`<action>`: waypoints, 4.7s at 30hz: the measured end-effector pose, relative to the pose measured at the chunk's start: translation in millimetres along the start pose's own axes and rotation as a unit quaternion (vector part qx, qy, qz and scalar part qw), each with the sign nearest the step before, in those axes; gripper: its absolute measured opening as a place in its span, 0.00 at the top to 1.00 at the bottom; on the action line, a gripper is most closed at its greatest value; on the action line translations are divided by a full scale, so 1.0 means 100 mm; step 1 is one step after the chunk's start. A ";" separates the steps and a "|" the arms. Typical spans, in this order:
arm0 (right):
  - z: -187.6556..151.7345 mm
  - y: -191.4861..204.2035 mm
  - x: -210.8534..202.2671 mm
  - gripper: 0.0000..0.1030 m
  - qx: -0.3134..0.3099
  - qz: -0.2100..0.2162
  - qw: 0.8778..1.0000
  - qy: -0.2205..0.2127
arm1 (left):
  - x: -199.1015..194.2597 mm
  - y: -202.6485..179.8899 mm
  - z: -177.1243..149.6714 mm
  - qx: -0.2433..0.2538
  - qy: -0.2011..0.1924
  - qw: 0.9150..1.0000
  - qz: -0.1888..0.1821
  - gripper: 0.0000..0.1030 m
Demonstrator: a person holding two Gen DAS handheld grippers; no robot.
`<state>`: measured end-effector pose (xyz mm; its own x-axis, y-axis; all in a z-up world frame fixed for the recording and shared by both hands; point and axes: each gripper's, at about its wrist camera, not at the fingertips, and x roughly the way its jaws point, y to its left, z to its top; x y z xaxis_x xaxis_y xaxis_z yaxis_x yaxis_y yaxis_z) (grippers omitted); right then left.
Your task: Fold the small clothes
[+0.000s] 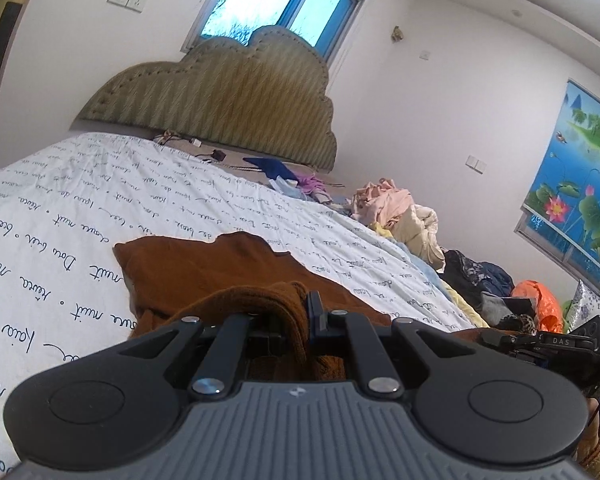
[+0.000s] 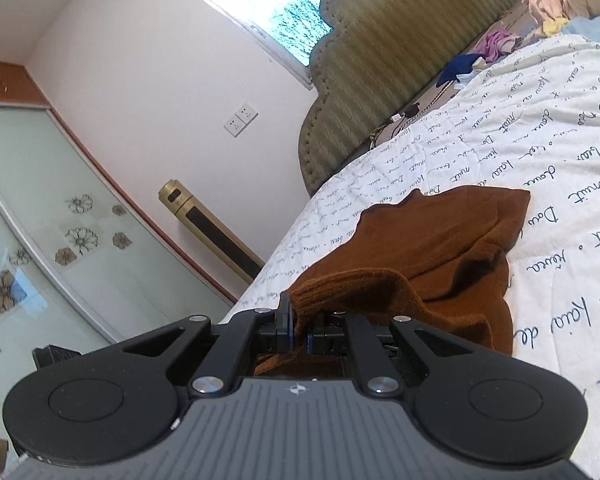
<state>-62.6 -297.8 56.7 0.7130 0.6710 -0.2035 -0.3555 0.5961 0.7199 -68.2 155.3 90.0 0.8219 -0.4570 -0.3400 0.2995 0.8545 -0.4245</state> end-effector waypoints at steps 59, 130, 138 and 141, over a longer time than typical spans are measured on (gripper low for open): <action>1.01 -1.31 1.89 0.89 0.128 -0.080 0.988 0.003 | 2.69 0.75 0.75 0.018 0.173 0.977 0.124 0.91; 0.83 -0.82 1.76 0.00 0.103 -0.088 0.990 0.026 | 2.02 0.49 0.19 0.091 0.133 0.965 0.206 0.35; 0.71 -0.72 2.01 0.00 0.173 0.017 0.981 0.089 | 1.84 0.53 0.19 0.099 0.121 0.962 0.224 0.31; 0.68 -0.56 2.07 0.00 0.132 0.007 0.986 0.106 | 1.75 0.53 0.18 0.109 0.109 0.959 0.238 0.28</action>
<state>145.6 -222.4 19.5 0.5575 0.7717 -0.3061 -0.1743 0.4693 0.8656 100.5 125.3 23.1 0.7772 -0.0238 -0.6289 0.0294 0.9996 -0.0014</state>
